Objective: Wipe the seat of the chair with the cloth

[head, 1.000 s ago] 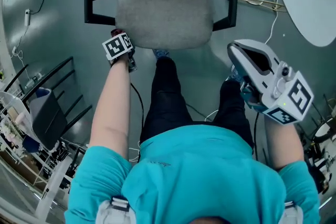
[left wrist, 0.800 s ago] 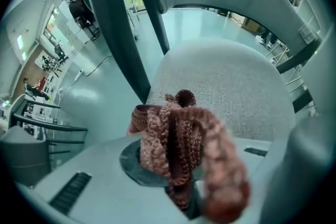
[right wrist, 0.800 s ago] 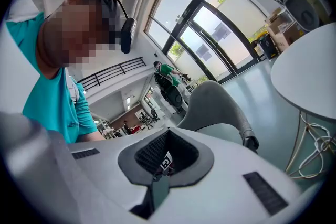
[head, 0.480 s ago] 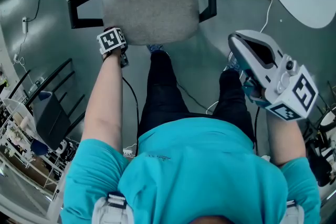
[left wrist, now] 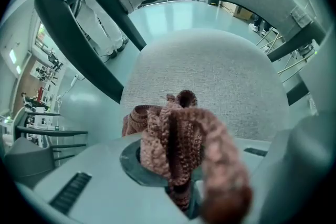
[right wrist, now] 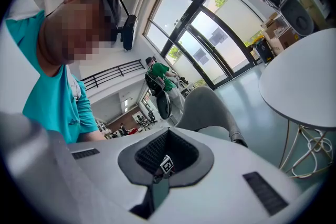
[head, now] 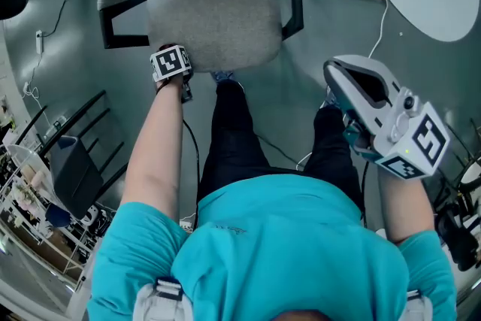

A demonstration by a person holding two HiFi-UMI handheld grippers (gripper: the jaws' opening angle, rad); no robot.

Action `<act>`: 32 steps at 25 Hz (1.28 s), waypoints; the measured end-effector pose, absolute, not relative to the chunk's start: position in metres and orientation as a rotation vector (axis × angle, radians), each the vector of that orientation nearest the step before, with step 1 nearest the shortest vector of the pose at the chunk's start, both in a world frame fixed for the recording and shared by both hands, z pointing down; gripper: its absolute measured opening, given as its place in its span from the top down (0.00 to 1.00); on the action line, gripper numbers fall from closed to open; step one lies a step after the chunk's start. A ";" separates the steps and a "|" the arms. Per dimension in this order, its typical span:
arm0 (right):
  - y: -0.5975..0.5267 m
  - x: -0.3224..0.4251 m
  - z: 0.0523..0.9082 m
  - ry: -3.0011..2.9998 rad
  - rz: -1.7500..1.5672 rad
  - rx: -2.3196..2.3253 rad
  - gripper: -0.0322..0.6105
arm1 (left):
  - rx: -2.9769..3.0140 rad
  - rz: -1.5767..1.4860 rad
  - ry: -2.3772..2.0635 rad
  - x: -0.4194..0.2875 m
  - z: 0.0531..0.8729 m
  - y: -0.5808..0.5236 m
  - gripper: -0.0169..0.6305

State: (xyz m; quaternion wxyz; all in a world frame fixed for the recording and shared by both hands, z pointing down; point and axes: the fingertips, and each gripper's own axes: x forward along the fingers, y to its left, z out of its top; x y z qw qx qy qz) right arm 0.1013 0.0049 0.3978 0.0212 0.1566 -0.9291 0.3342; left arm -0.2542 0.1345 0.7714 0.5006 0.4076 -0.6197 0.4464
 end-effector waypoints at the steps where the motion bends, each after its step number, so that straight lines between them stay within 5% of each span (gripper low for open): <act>1: 0.005 0.101 0.398 -2.882 1.036 0.487 0.95 | 0.988 1.082 -1.494 -0.253 0.773 0.134 0.88; 32: 0.001 0.138 0.393 -2.904 1.047 0.553 0.95 | 1.140 1.138 -1.321 -0.121 0.776 0.107 0.88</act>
